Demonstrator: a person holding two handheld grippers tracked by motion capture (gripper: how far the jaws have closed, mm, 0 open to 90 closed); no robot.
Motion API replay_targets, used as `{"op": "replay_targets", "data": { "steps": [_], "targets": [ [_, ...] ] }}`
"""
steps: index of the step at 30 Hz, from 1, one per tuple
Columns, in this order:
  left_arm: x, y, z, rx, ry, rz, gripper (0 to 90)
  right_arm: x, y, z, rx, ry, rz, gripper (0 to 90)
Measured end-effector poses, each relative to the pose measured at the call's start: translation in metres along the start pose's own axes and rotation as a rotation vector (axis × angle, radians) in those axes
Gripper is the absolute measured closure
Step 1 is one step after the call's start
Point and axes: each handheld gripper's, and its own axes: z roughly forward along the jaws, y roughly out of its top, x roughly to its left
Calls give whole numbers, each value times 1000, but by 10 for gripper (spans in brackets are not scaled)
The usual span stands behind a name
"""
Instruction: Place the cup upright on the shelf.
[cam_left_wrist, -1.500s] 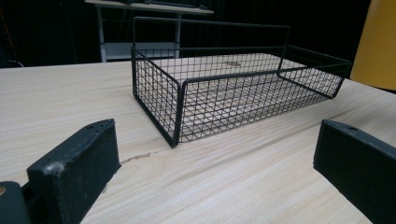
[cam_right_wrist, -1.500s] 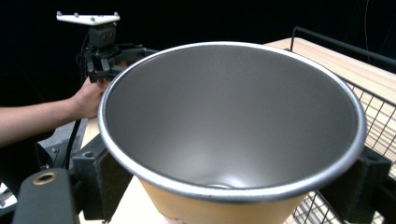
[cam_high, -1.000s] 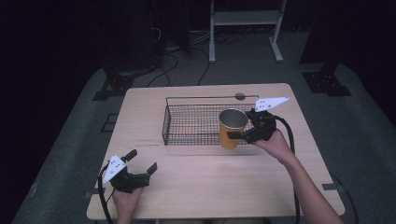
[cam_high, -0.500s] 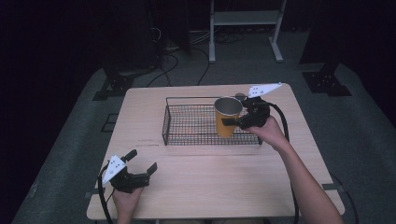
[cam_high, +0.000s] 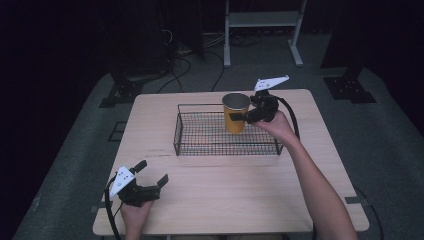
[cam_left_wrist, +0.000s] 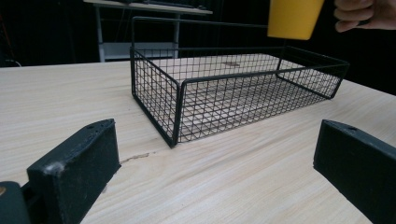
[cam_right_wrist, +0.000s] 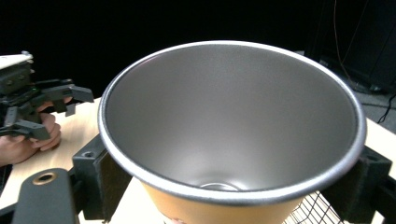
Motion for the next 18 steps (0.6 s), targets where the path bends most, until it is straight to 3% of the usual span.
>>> {"op": "replay_targets", "data": {
  "steps": [11, 18],
  "targets": [
    [0, 0, 0, -2, -2, -2, 0, -29, -24, 31, 61, -19, 43, 140],
    [0, 0, 0, -3, -3, -3, 0, -36, -37, 45, 97, -25, 53, 139]
  ]
}}
